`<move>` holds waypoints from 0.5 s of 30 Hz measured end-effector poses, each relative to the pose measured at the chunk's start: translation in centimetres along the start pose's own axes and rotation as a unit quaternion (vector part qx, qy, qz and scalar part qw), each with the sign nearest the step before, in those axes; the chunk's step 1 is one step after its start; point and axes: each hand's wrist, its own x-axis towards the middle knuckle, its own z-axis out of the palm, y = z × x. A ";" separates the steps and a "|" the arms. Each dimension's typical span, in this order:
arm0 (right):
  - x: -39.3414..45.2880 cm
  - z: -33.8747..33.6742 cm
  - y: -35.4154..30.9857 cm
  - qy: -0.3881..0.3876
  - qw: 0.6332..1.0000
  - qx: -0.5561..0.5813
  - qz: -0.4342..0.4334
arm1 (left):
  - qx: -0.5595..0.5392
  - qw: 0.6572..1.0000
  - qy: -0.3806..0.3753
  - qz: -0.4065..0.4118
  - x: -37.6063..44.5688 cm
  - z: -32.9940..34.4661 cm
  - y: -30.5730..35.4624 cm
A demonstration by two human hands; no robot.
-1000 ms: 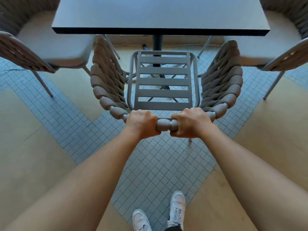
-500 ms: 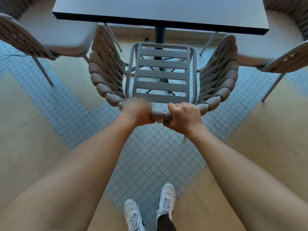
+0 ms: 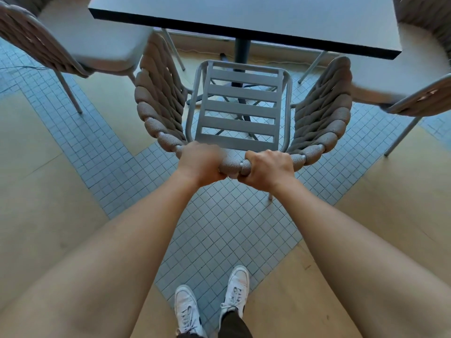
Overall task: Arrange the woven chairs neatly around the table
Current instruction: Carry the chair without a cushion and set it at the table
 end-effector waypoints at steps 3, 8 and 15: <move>-0.3 -0.3 -0.2 -0.004 1.000 0.004 0.006 | 0.003 1.000 -0.002 -0.019 -0.7 -0.1 0.4; -1.0 -0.6 -0.7 0.023 1.000 0.003 0.009 | -0.001 1.000 0.001 -0.029 -2.1 -0.2 0.8; -3.4 -1.3 -1.4 -0.035 0.999 0.026 0.012 | -0.020 0.999 -0.029 -0.030 -4.1 -1.6 1.3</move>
